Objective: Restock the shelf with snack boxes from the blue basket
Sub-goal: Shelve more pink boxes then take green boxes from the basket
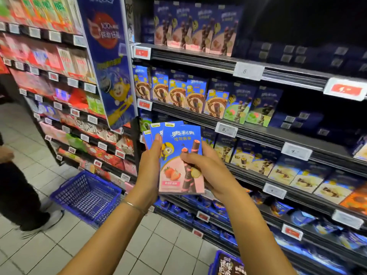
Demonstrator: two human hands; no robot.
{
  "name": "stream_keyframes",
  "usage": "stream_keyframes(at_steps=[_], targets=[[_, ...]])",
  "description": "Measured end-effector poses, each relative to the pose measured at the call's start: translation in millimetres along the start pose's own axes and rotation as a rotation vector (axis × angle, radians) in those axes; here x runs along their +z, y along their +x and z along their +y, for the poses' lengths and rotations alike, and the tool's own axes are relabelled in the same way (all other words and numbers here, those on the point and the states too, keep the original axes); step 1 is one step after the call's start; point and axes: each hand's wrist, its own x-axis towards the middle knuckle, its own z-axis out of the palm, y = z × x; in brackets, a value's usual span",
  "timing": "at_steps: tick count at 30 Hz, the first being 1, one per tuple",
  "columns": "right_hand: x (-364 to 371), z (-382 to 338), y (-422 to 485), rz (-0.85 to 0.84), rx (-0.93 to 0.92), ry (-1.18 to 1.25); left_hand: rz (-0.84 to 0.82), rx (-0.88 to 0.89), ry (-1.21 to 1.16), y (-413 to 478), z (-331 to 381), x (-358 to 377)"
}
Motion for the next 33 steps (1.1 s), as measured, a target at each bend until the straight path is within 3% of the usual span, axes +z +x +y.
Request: stream_keyframes(at_steps=[10,19,24,29,33], targets=[[-7,-65,83,0.073,-0.209,-0.127,-0.091,0.390,0.273,88,78,13],[-25,-119,199,-0.004,-0.366,-0.143,-0.073,0.523,0.311,199,147,41],[-32,-148,257,-0.043,-0.378,-0.015,-0.054,0.594,0.281,248,174,47],[-32,-193,301,0.134,-0.510,0.088,0.023,0.623,0.137,274,193,33],[-27,-217,332,0.319,-0.654,-0.083,0.028,0.660,0.125,287,209,27]])
